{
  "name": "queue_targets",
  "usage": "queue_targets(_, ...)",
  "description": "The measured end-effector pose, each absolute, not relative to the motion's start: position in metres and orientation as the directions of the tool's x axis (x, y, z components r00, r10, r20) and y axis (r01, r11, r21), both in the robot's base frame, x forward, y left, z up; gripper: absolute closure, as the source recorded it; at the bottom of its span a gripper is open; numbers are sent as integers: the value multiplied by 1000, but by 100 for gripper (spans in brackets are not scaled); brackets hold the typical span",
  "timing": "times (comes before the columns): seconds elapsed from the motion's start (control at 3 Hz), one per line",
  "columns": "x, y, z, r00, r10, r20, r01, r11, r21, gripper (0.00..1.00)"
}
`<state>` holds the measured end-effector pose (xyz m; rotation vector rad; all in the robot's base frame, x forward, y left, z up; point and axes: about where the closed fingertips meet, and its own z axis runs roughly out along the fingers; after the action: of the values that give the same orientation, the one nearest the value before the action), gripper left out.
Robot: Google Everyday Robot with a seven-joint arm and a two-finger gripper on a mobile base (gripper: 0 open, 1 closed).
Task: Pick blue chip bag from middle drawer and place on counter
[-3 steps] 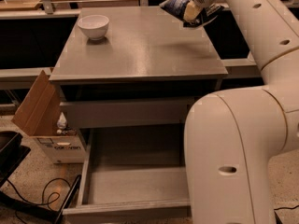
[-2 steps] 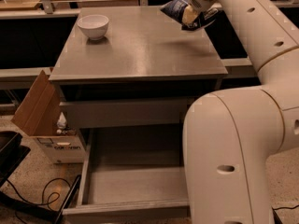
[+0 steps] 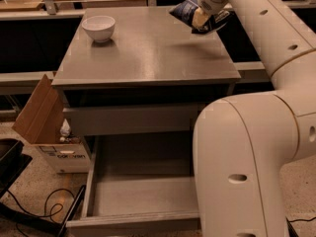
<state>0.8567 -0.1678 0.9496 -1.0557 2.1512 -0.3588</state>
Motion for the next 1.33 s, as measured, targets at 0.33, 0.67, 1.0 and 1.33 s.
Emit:
queue_targets(0.33,858,-166,944,-422,-777,-467,-586,627,-514,29)
queue_targets(0.67,859,-165,941,-423,-778,-465,-589,626,-511,6)
queue_targets(1.0,859,-164,938,-424,-778,-463,-591,625,-510,0)
queue_targets(1.33,859,-164,938,-424,-778,-463,-591,625,-510,0)
